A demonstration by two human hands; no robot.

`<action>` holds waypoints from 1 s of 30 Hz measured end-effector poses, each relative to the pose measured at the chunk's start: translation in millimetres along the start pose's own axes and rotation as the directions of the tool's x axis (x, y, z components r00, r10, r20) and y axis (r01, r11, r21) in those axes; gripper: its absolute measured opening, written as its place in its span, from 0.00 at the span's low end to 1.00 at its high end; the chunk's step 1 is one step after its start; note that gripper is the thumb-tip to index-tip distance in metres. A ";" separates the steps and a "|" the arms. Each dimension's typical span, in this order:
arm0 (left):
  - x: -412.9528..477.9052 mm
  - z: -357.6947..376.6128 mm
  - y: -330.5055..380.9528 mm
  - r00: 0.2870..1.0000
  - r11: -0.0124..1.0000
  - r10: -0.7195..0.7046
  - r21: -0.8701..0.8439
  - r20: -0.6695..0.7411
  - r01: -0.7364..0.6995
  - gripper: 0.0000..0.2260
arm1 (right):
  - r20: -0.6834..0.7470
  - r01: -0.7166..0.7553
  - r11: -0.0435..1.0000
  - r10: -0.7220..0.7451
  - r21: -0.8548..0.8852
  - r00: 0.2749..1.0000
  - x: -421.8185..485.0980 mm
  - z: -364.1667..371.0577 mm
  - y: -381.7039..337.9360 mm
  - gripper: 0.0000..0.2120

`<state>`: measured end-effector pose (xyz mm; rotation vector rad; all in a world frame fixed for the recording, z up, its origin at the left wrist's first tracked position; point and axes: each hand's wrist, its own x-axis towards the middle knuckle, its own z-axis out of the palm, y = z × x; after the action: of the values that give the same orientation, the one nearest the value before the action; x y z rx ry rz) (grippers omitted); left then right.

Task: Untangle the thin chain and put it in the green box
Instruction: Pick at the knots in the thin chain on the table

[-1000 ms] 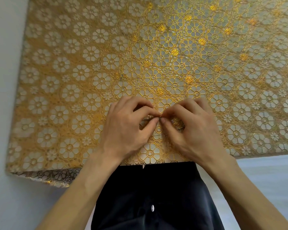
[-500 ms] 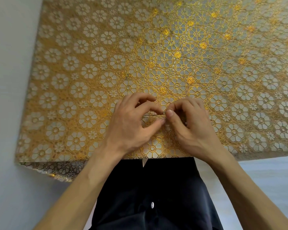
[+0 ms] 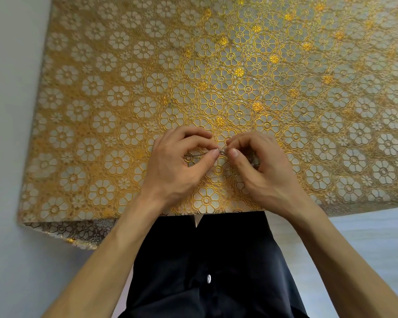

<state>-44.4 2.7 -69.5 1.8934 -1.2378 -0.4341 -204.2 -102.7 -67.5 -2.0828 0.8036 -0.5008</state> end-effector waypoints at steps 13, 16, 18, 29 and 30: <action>0.4 -5.3 0.8 0.998 0.994 -0.041 -0.101 0.038 0.045 0.06 | -0.132 0.074 0.993 -0.087 -0.095 0.987 -6.9 2.7 -7.6 0.06; 0.5 -5.2 0.9 0.999 0.993 -0.032 -0.110 0.034 0.036 0.06 | -0.148 0.062 0.994 -0.076 -0.094 0.986 -6.4 2.5 -10.8 0.05; 0.3 -5.0 -0.2 0.999 0.993 -0.024 -0.116 0.025 0.027 0.05 | -0.164 0.034 0.995 -0.048 -0.089 0.985 -6.3 2.4 -15.2 0.04; 0.0 0.7 -2.5 0.996 0.993 0.059 -0.099 -0.059 -0.065 0.05 | 0.017 -0.311 0.931 0.313 0.192 0.949 -0.8 -3.9 -21.8 0.04; -0.2 1.0 -2.5 0.996 0.993 0.062 -0.097 -0.060 -0.068 0.05 | 0.026 -0.320 0.927 0.321 0.197 0.947 -0.4 -4.0 -21.4 0.04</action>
<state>-43.6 2.9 -72.1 1.7655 -1.2147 -0.3963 -199.0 -95.0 -47.8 -1.7239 1.0322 -0.3906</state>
